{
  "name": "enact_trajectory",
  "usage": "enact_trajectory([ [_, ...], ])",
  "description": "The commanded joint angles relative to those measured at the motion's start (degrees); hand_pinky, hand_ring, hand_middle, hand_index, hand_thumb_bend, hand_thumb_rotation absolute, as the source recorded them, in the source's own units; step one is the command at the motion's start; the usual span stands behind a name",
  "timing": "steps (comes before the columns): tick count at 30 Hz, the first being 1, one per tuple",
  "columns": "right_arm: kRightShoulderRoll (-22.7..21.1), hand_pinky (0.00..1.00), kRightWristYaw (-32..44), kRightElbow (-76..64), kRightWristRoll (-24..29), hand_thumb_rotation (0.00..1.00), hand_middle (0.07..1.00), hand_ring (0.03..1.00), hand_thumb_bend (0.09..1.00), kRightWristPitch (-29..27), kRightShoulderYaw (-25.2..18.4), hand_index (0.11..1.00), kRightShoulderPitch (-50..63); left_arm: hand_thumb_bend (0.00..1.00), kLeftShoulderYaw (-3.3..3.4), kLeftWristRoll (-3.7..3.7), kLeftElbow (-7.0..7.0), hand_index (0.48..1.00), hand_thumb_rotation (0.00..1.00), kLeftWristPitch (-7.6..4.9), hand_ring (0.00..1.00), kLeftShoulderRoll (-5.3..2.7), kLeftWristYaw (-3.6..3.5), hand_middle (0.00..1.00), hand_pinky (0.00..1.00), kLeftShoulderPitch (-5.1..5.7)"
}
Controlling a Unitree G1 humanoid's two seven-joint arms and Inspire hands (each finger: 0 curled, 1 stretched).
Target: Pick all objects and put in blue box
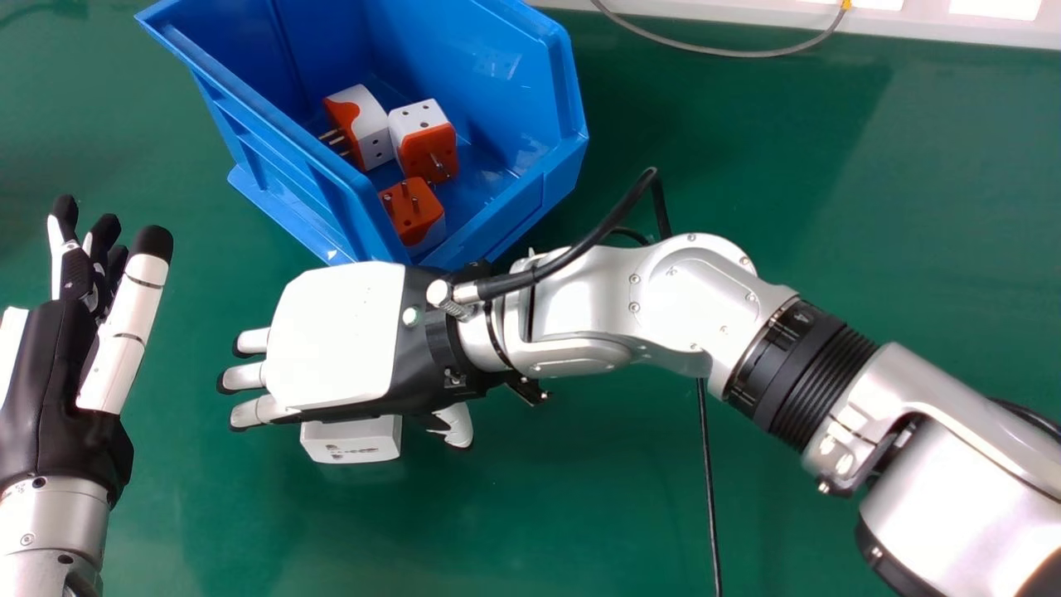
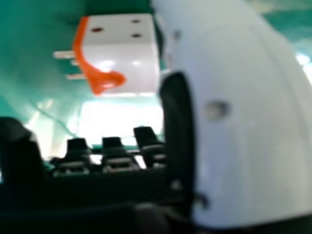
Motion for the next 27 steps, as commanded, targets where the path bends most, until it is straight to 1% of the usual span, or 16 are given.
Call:
enact_trajectory([
  [1,1.1,0.88,-1.5,0.1,0.3,0.1,0.982,0.969,0.665,0.3,0.1,0.928,-0.9,0.6,0.11,0.18,-1.79,1.0,0.75,-0.34,1.0,0.65,0.06,1.0,1.0,0.32],
  [8,1.4,0.88,-2.4,1.1,0.4,0.1,0.977,0.965,0.663,1.0,1.0,0.928,-0.8,0.59,-0.04,0.07,-3.16,1.0,0.75,0.5,1.0,0.27,0.37,1.0,1.0,0.7],
  [10,1.5,0.88,-2.9,1.4,0.3,0.1,0.974,0.965,0.662,1.1,1.2,0.925,-0.7,0.59,-0.03,-0.02,-3.38,1.0,0.75,0.62,1.0,0.2,0.34,1.0,1.0,0.76],
  [13,1.5,0.89,-3.9,2.0,0.2,0.1,0.973,0.965,0.66,1.0,1.5,0.923,-0.8,0.58,-0.1,0.19,-3.54,1.0,0.75,0.62,1.0,0.14,0.44,1.0,1.0,0.83],
  [20,2.0,0.88,-5.2,4.0,0.0,0.1,0.967,0.96,0.66,1.1,2.4,0.914,-1.1,0.58,-0.18,0.27,-3.94,1.0,0.75,0.79,1.0,0.1,0.48,1.0,1.0,1.01],
  [27,2.2,0.88,-5.7,5.2,0.0,0.1,0.967,0.959,0.661,1.0,2.6,0.912,-1.5,0.57,-0.12,0.3,-3.77,1.0,0.75,0.9,1.0,0.24,0.52,1.0,1.0,0.91],
])
